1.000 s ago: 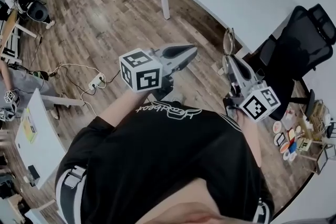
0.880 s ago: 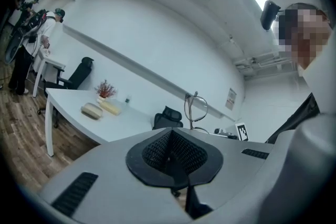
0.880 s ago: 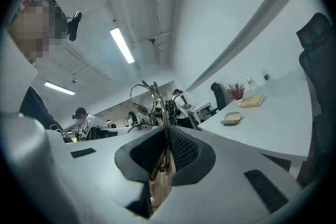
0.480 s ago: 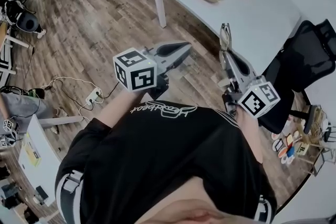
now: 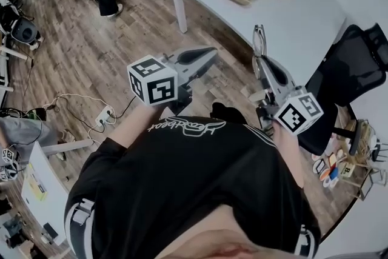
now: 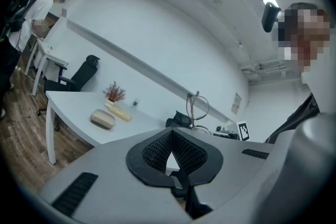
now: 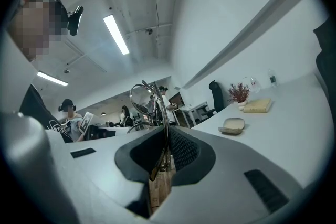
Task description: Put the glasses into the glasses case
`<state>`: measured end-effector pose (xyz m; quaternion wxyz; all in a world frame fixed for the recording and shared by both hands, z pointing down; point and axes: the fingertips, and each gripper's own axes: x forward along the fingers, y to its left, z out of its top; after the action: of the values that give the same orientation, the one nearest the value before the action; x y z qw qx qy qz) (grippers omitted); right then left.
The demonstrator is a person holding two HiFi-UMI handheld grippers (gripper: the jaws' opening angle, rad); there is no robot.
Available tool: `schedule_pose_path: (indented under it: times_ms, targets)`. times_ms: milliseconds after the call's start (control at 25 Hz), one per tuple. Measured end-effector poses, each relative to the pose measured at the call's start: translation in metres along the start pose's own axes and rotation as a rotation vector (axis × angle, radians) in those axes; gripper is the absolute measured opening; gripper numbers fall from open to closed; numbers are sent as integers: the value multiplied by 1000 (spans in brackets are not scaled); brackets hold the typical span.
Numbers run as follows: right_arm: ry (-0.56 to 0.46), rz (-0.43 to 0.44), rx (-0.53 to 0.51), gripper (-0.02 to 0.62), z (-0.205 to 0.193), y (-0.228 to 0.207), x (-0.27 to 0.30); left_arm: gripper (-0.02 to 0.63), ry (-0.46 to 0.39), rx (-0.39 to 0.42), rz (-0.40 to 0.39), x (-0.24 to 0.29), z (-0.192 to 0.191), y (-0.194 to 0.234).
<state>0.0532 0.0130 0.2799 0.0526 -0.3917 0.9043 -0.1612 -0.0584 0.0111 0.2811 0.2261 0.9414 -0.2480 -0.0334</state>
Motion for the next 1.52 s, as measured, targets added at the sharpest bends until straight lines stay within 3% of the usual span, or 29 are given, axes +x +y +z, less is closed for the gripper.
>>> schedule_pose_path:
  times_ms: [480, 1080, 1520]
  targets:
    - [15, 16, 39, 29, 9, -68, 53, 6, 25, -31, 40, 49, 14, 64]
    - [66, 18, 98, 29, 42, -227, 174, 7, 71, -108, 84, 178, 63, 212]
    - [75, 8, 91, 29, 61, -296, 219, 6, 99, -96, 82, 236, 84, 265]
